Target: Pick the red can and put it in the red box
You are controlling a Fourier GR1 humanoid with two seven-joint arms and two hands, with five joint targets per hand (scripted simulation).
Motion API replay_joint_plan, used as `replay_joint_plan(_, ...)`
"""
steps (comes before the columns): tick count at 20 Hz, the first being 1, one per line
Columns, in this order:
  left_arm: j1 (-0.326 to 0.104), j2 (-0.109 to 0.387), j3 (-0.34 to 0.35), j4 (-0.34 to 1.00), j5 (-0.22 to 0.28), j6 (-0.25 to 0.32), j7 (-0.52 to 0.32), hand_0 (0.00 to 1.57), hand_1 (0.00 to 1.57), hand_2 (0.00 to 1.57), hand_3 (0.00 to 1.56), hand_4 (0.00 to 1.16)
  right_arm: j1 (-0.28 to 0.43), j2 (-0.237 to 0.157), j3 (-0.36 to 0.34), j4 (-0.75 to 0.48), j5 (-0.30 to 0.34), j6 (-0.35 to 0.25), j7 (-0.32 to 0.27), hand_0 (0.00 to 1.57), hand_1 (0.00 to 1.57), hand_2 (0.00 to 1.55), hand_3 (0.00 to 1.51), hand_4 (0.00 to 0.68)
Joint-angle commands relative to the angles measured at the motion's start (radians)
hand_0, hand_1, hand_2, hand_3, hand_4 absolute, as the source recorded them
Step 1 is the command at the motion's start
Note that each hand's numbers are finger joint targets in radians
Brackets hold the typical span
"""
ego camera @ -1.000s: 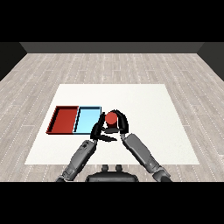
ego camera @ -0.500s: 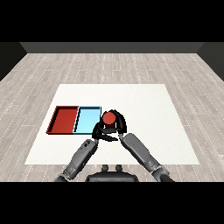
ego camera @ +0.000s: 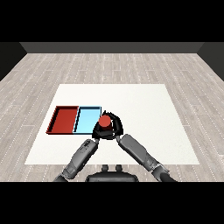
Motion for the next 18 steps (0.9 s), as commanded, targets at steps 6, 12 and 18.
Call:
replay_joint_plan(6, -0.006, -0.009, -0.044, 0.004, 0.003, 0.24, 0.094, 1.57, 1.57, 1.5, 1.38, 0.91, -0.002, 0.003, -0.001, -0.046, 0.016, 0.019, 0.055, 1.53, 1.53, 1.46, 1.38, 0.626)
replay_joint_plan(12, -0.062, -0.009, -0.056, -0.004, 0.01, 0.352, 0.089, 1.57, 1.57, 1.51, 1.41, 1.0, -0.069, 0.003, 0.022, 0.017, -0.049, -0.022, 0.004, 1.46, 1.46, 1.45, 1.38, 0.607)
replay_joint_plan(18, -0.068, -0.007, 0.001, 0.038, 0.007, 0.3, 0.028, 1.57, 1.57, 1.53, 1.43, 0.97, -0.009, 0.002, 0.055, -0.034, -0.101, -0.043, -0.029, 1.45, 1.45, 1.44, 1.38, 0.597)
